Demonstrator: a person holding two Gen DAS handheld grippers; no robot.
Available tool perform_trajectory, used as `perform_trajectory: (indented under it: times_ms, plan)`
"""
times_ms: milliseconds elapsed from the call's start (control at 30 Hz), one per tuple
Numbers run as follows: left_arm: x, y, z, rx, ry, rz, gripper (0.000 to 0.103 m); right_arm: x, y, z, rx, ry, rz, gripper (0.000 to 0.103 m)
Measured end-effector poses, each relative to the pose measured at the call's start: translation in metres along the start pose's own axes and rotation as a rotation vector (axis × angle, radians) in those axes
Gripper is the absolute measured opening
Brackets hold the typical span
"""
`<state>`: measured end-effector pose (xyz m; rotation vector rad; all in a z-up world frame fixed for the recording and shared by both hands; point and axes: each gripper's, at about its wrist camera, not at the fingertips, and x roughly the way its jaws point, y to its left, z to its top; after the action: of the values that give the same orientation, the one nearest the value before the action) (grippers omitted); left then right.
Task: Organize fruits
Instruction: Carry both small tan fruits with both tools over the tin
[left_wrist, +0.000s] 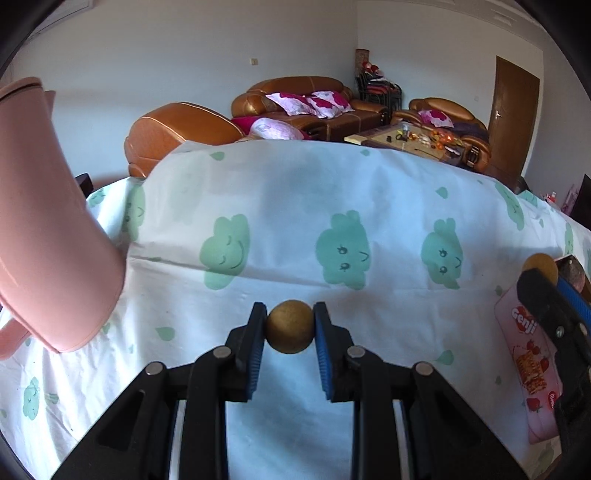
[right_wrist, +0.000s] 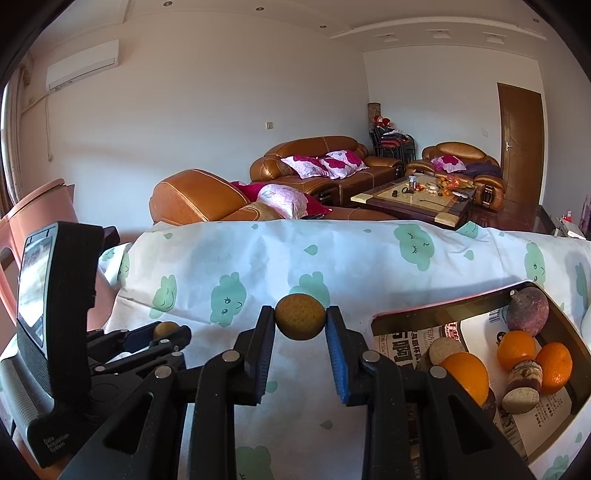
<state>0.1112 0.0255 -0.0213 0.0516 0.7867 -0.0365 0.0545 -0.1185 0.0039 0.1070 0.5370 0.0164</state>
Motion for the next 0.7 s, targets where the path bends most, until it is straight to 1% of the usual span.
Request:
perform_trajectory:
  times_ms: [133, 233, 333, 467, 700]
  plan:
    - [-0.005, 0.023, -0.008, -0.048, -0.015, 0.022, 0.027, -0.003, 0.008, -0.003, -0.021, 0.002, 0.028, 0.03]
    - [-0.01, 0.029, -0.014, -0.058, -0.025, 0.034, 0.027, -0.006, 0.017, -0.006, -0.045, 0.007, 0.041, 0.03]
    - [-0.017, 0.029, -0.019, -0.053, -0.043, 0.045, 0.027, -0.012, 0.025, -0.008, -0.08, -0.009, 0.042, 0.03]
    - [-0.028, 0.021, -0.02, -0.039, -0.075, 0.056, 0.027, -0.021, 0.026, -0.013, -0.091, -0.009, 0.048, 0.03]
    - [-0.045, 0.007, -0.029, -0.032, -0.107, 0.006, 0.027, -0.037, 0.019, -0.021, -0.079, -0.012, 0.033, 0.03]
